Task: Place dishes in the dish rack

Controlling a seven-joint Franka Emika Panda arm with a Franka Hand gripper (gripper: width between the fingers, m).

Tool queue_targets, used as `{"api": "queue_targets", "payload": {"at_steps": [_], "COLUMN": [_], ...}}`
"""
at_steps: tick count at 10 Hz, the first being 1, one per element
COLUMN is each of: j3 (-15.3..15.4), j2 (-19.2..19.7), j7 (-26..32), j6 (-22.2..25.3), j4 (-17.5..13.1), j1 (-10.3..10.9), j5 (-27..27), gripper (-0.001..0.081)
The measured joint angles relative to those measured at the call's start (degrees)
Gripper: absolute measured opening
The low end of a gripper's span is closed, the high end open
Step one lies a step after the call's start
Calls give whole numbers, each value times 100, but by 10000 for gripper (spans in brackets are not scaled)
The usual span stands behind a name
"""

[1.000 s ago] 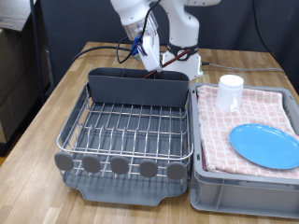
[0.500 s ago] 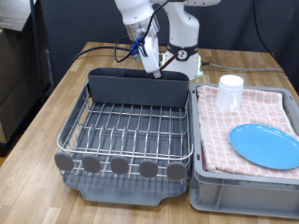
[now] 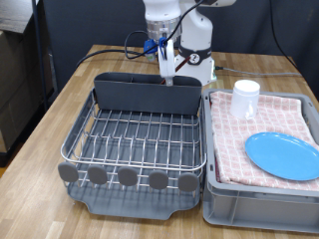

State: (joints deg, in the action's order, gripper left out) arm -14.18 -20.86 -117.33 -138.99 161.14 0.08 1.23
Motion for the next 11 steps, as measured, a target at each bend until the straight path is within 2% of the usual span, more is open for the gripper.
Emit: {"api": "queue_targets", "payload": {"at_steps": [3,6,8,10,11], "j3": [354,716,946,1019,1021], "j2": [-356,-551,-545,-503,-503], "j7": [-404,-413,248,1154,962], "j6": [247,735,1110,1467,1434], "j4": [-73,-367,-701,-964,-953], "j1": [-10,35,259,554,521], "j5": [210,363,593,652,625], "gripper": [803,803,803,803,803]}}
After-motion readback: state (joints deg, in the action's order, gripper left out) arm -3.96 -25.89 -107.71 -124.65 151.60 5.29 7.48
